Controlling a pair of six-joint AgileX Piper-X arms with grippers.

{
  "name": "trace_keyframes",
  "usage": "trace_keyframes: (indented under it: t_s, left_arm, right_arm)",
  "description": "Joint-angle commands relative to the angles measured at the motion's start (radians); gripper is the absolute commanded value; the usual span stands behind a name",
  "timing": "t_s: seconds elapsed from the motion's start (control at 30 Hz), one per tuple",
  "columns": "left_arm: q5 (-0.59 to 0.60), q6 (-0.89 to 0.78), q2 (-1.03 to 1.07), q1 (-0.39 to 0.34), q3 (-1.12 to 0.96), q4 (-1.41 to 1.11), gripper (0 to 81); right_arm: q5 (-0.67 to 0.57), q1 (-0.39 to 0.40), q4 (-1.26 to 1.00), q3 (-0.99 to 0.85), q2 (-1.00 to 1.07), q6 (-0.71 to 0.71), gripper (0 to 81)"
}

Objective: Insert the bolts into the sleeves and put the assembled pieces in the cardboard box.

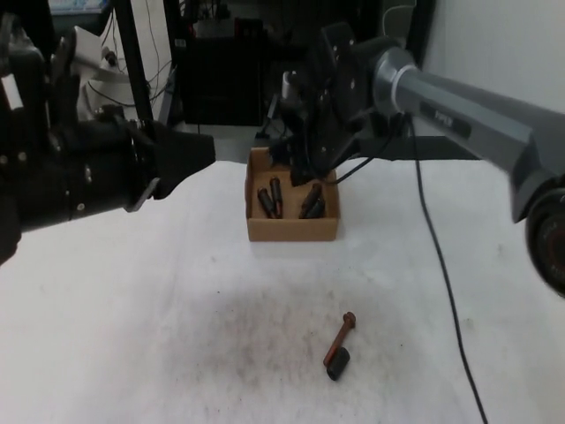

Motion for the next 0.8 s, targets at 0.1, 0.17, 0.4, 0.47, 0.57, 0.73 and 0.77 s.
trace_keyframes:
  t_s: [0.1,0.17,0.4,0.47,0.57,0.73,0.77]
  left_arm:
    - [0.166,0.042,-0.016,-0.024,0.002,-0.012,19.6]
    - [0.201,0.041,-0.016,-0.050,0.002,-0.002,19.2]
    - [0.087,0.045,-0.004,-0.219,-0.004,0.004,0.3]
    - [0.065,0.038,0.032,-0.269,-0.013,0.004,0.2]
    - [0.023,0.040,0.117,-0.323,-0.061,0.049,0.2]
    - [-0.104,0.184,0.314,-0.392,-0.273,0.283,0.2]
    - [-0.135,0.215,0.361,-0.401,-0.320,0.340,0.2]
  right_arm:
    - [-0.081,-0.028,0.158,0.023,-0.143,-0.001,0.8]
    - [-0.147,-0.032,0.141,0.079,-0.200,-0.001,0.8]
    - [-0.164,-0.034,0.040,0.442,-0.565,-0.003,0.8]
    - [-0.156,-0.044,0.011,0.560,-0.691,-0.001,0.8]
    - [-0.156,-0.077,-0.008,0.734,-0.898,0.009,0.8]
    - [-0.156,-0.181,0.010,0.982,-1.264,0.026,0.8]
    - [-0.156,-0.211,0.025,1.020,-1.331,0.026,0.8]
